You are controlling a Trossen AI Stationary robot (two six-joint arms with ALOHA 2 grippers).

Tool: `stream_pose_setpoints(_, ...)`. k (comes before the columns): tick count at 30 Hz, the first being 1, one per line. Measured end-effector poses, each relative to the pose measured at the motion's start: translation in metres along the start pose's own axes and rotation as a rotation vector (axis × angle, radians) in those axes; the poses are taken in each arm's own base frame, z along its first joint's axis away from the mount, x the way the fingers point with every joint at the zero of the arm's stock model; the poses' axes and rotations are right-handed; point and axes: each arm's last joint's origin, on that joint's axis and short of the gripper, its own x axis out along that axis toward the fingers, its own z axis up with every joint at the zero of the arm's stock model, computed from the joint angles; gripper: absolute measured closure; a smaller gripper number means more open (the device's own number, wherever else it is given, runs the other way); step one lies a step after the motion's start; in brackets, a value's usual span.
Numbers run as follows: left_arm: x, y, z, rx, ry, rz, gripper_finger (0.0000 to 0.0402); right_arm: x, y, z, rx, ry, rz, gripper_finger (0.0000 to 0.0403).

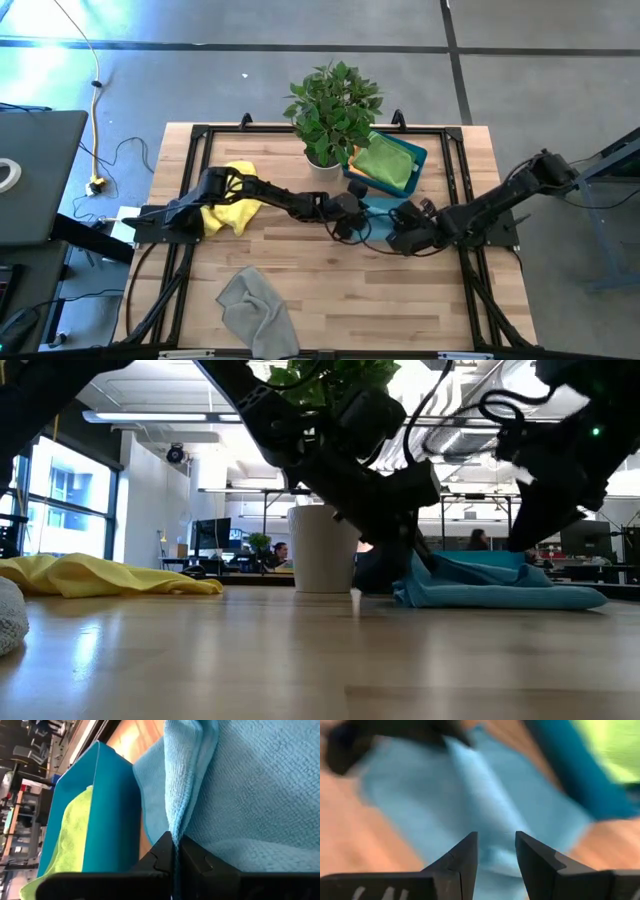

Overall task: Fold microfiber towels
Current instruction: Fold the blue towel

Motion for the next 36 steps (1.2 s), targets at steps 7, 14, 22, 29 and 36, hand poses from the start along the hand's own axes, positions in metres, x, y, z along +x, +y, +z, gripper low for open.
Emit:
stream_pose_setpoints(7, 0.001, 0.002, -0.002, -0.031, 0.005, 0.019, 0.0394, 0.008, 0.015, -0.005, 0.022, -0.006, 0.098, 0.0277)
stream_pose_setpoints(14, -0.001, -0.005, 0.001, -0.014, 0.014, -0.012, 0.0394, 0.024, 0.016, -0.013, -0.015, 0.024, 0.015, 0.0277)
stream_pose_setpoints(22, -0.003, -0.009, 0.004, -0.003, 0.019, -0.023, 0.0394, 0.029, -0.013, -0.003, -0.011, -0.085, -0.283, 0.0277)
stream_pose_setpoints(29, -0.002, -0.007, 0.002, -0.015, 0.058, 0.017, 0.0394, 0.023, -0.01, 0.012, 0.002, -0.187, -0.322, 0.0277)
stream_pose_setpoints(36, 0.0, -0.001, -0.004, -0.077, 0.074, 0.032, 0.0394, 0.013, 0.018, 0.023, -0.006, -0.076, -0.077, 0.0277)
